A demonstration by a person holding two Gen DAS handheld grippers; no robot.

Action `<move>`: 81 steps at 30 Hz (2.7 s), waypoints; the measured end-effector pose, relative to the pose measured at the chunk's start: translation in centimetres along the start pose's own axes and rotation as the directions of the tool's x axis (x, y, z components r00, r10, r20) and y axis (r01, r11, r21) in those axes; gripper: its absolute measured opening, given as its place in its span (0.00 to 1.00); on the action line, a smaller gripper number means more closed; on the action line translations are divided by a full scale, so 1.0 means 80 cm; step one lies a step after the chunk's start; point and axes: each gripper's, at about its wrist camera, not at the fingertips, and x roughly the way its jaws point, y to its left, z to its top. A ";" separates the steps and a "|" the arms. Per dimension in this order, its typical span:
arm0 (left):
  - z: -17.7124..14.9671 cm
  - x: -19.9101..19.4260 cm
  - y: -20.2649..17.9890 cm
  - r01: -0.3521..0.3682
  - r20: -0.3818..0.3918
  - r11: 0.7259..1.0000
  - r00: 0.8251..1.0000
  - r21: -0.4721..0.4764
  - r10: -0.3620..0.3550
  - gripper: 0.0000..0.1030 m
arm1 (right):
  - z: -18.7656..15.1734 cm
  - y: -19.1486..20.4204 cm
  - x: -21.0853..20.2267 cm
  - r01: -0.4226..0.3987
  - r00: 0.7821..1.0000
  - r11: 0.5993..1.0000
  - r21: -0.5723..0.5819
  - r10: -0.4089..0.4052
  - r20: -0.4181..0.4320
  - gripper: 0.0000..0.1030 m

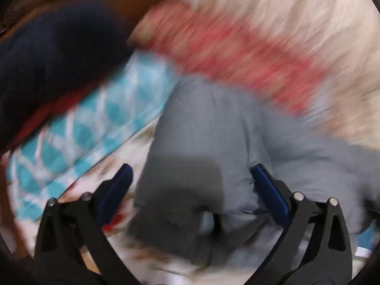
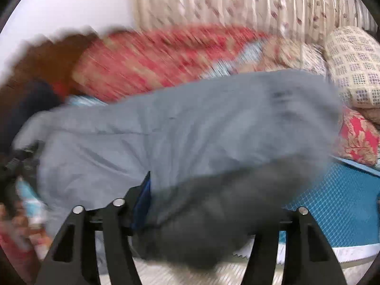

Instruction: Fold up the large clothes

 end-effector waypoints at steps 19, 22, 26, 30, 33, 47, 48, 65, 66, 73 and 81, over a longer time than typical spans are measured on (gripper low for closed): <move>-0.259 -0.251 -0.050 0.106 0.353 0.983 0.923 0.152 -0.154 0.94 | -0.402 -0.071 -0.307 0.054 0.928 0.998 -0.024 -0.041 0.370 0.79; -0.328 -0.301 -0.077 0.194 0.331 0.966 0.912 0.170 -0.241 0.94 | -0.431 -0.081 -0.314 0.024 0.988 1.000 -0.015 -0.021 0.150 0.79; -0.393 -0.348 -0.119 0.275 0.210 0.922 0.918 0.272 -0.336 0.94 | -0.484 -0.106 -0.354 0.059 0.989 0.993 0.099 -0.072 0.130 0.79; -0.437 -0.390 -0.136 0.274 0.180 0.908 0.922 0.316 -0.341 0.94 | -0.526 -0.129 -0.397 0.043 0.987 0.980 0.195 -0.071 0.141 0.79; -0.455 -0.411 -0.140 0.255 0.167 0.913 0.933 0.319 -0.319 0.94 | -0.540 -0.139 -0.419 0.022 0.986 0.971 0.240 -0.061 0.156 0.79; -0.513 -0.486 -0.122 0.174 0.133 0.930 0.965 0.324 -0.226 0.94 | -0.597 -0.126 -0.480 -0.099 0.983 0.964 0.248 0.057 0.173 0.79; -0.514 -0.491 -0.120 0.171 0.141 0.932 0.964 0.321 -0.225 0.94 | -0.600 -0.126 -0.485 -0.104 0.982 0.963 0.250 0.060 0.178 0.79; -0.532 -0.515 -0.140 0.135 0.179 0.917 0.960 0.376 -0.215 0.94 | -0.604 -0.143 -0.494 -0.120 0.982 0.953 0.279 0.073 0.175 0.79; -0.534 -0.513 -0.140 0.138 0.165 0.915 0.963 0.379 -0.213 0.94 | -0.607 -0.145 -0.493 -0.125 0.982 0.951 0.284 0.078 0.171 0.79; -0.560 -0.505 -0.144 0.170 0.115 0.903 0.966 0.395 -0.232 0.94 | -0.618 -0.151 -0.486 -0.102 0.989 0.945 0.310 0.061 0.138 0.79; -0.583 -0.511 -0.147 0.173 0.110 0.895 0.965 0.412 -0.237 0.94 | -0.620 -0.156 -0.483 -0.106 0.989 0.943 0.317 0.066 0.133 0.79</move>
